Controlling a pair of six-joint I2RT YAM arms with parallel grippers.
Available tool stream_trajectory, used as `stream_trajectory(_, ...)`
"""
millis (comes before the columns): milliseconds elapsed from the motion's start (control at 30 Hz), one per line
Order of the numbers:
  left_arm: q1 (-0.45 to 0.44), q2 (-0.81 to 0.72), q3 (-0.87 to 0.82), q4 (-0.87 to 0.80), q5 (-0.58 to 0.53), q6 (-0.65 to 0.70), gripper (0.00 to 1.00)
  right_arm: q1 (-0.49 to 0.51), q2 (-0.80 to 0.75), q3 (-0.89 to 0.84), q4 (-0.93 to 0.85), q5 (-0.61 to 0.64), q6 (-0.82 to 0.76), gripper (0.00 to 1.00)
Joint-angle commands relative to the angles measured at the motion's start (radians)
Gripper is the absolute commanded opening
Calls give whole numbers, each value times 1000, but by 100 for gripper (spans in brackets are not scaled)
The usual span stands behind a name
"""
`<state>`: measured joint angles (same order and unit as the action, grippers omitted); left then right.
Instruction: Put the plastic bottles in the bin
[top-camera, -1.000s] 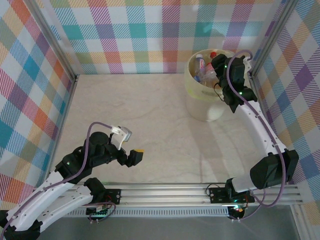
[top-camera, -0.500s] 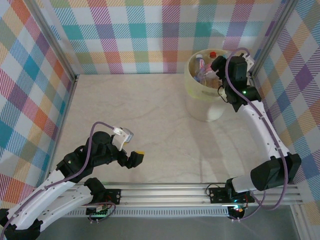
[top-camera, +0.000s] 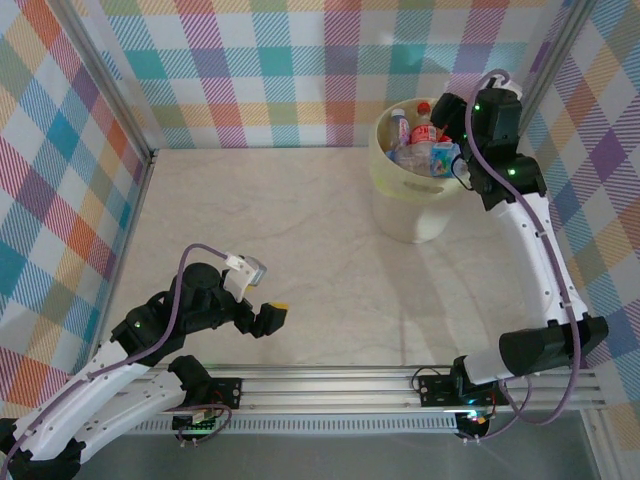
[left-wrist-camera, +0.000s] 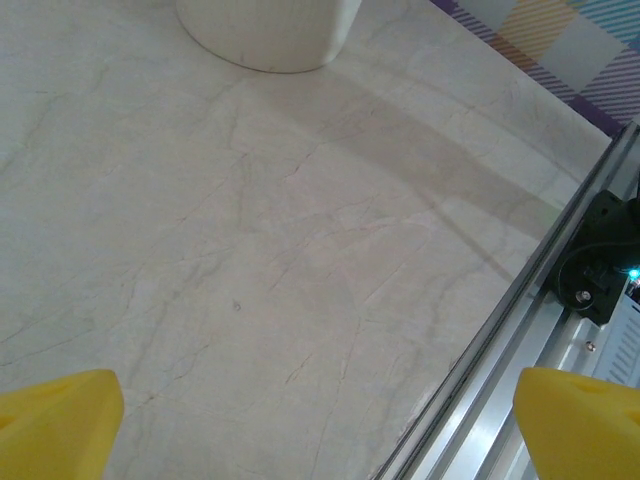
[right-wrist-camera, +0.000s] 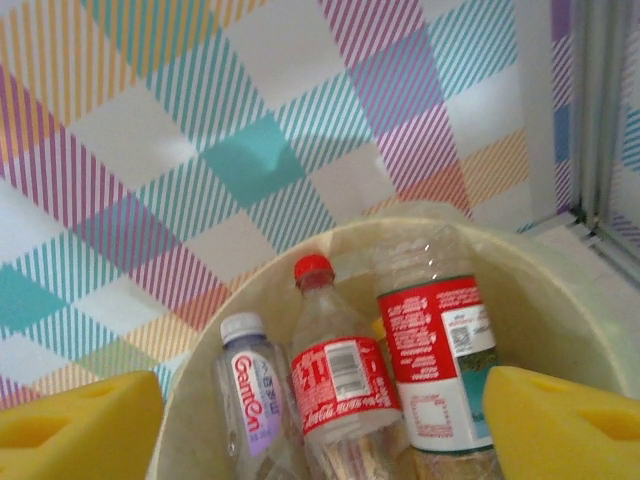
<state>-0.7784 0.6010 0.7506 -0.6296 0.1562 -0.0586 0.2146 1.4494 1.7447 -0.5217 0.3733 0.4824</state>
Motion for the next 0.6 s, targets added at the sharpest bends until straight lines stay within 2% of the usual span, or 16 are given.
stream_trajectory(0,-12,-15,31,-7,7,16,100,0,36,13,-67,-71,-28,80)
stream_trajectory(300,-12,-17,29,-12,3,22,100,1,58,-25,-65,-81,-8,78)
stream_trajectory(567,-12,-18,30,-12,0,24,100,2,45,-3,-71,-37,-35,82)
